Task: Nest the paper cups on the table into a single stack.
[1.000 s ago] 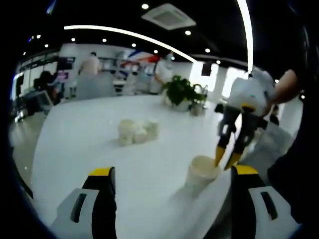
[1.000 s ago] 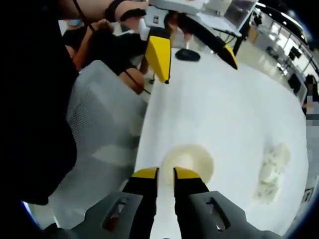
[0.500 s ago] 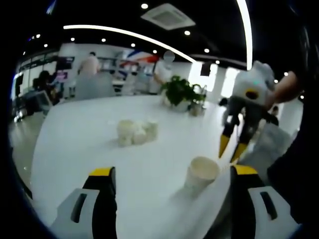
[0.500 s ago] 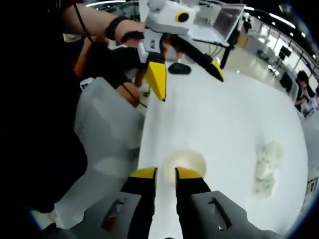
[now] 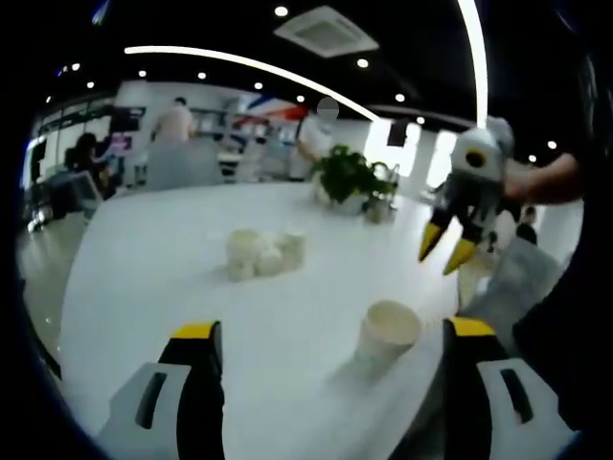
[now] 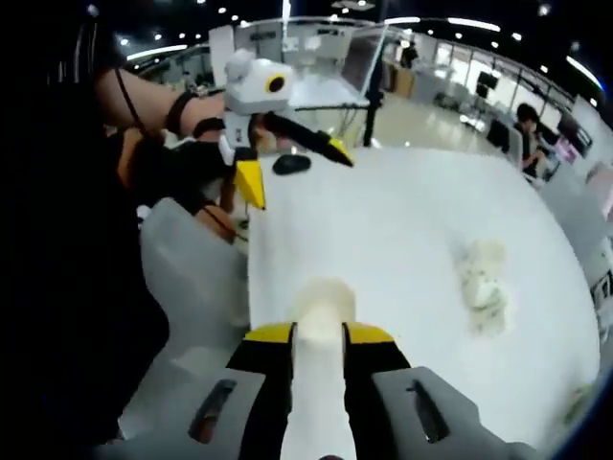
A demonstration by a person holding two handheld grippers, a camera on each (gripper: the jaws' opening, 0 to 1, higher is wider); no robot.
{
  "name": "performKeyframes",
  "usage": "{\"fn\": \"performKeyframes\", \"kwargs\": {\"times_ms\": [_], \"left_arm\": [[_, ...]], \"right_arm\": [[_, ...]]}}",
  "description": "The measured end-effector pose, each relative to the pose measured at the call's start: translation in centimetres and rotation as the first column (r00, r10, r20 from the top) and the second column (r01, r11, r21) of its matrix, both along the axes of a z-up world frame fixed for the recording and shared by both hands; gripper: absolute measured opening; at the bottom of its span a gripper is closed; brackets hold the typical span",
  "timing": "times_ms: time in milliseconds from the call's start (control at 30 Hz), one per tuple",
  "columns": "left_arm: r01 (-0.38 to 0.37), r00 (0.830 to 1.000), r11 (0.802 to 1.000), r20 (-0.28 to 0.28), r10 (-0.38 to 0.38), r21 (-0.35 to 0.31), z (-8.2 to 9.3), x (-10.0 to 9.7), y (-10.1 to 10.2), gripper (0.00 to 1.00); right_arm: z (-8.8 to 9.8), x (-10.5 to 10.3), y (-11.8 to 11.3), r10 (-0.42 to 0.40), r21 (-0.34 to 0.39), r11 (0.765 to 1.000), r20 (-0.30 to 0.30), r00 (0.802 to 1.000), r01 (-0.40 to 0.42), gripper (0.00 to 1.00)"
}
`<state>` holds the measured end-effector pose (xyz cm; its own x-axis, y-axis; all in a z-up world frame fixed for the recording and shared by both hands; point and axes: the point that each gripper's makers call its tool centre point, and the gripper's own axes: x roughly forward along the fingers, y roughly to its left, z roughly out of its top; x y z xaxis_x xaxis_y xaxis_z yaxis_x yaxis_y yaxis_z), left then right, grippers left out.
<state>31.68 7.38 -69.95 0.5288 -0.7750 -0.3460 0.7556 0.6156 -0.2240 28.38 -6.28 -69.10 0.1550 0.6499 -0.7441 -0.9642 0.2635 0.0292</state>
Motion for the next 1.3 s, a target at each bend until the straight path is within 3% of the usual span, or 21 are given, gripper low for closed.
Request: {"fn": "performKeyframes", "kwargs": {"times_ms": [333, 600, 1067, 1300], "left_arm": [[0.01, 1.0, 1.0, -0.003, -0.01, 0.005, 0.0, -0.1, -0.3, 0.93], [0.019, 1.0, 1.0, -0.006, -0.019, 0.011, -0.1, -0.3, -0.5, 0.93], [0.017, 1.0, 1.0, -0.012, -0.017, 0.004, -0.3, -0.9, -0.7, 0.93], [0.013, 1.0, 1.0, -0.016, -0.013, 0.004, -0.3, -1.0, -0.5, 0.93]], "right_arm": [[1.6, 1.7, -2.6, -0.165, 0.105, 0.981, 0.002, 0.986, 0.163, 0.23], [1.8, 2.7, -4.3, -0.245, 0.134, 0.961, -0.007, 0.969, 0.244, 0.28], [0.4, 3.5, -7.5, -0.319, 0.092, 0.944, 0.006, 0.948, 0.317, 0.34], [0.5, 4.1, -8.3, -0.361, 0.108, 0.928, 0.02, 0.932, 0.357, 0.41]]}}
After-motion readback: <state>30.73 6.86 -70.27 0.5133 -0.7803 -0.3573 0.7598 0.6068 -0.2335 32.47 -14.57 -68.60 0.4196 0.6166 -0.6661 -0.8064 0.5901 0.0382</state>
